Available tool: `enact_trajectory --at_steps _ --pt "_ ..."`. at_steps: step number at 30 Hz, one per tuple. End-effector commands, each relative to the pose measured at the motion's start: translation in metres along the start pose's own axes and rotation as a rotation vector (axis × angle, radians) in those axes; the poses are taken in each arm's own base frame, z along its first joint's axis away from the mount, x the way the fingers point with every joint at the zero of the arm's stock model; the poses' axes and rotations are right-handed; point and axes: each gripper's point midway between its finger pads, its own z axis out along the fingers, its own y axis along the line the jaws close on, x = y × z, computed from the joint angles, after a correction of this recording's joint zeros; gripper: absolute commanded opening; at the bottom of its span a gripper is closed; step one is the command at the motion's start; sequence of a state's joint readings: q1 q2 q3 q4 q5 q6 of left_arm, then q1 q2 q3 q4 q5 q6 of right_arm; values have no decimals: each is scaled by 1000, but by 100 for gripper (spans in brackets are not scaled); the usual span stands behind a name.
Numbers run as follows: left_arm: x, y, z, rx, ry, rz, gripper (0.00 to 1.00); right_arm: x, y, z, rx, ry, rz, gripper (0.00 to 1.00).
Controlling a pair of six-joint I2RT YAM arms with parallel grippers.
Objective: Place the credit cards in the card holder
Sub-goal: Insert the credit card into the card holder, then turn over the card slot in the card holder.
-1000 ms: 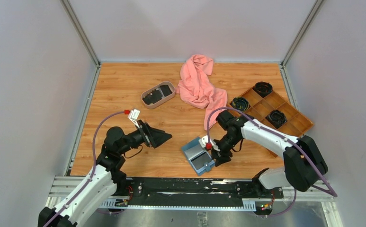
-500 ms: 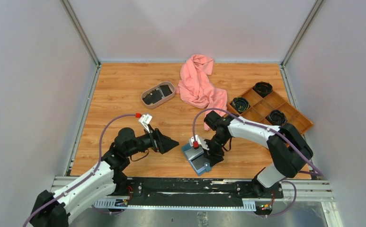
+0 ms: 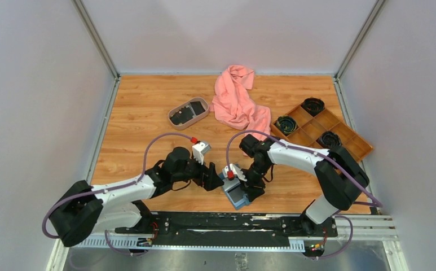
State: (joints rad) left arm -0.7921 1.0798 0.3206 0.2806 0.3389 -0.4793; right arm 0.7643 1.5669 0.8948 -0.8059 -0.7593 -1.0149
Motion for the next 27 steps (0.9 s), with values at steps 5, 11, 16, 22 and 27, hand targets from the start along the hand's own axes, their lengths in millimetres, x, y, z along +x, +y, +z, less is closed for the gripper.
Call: enact_trajectory --at_steps 5,11,16,22,27 --pt "-2 -3 28 52 93 115 85 -6 9 -3 -25 -2 -18 44" --pt "11 -2 44 71 173 97 73 -7 9 -6 -10 -2 -31 44" --pt "14 2 54 52 198 52 45 -7 8 -10 7 -2 -38 44" --pt "14 11 52 -27 173 -35 5 -8 5 -19 44 -20 -39 44" --pt "1 26 35 -162 45 -143 0 -9 -1 -34 104 -54 -30 44"
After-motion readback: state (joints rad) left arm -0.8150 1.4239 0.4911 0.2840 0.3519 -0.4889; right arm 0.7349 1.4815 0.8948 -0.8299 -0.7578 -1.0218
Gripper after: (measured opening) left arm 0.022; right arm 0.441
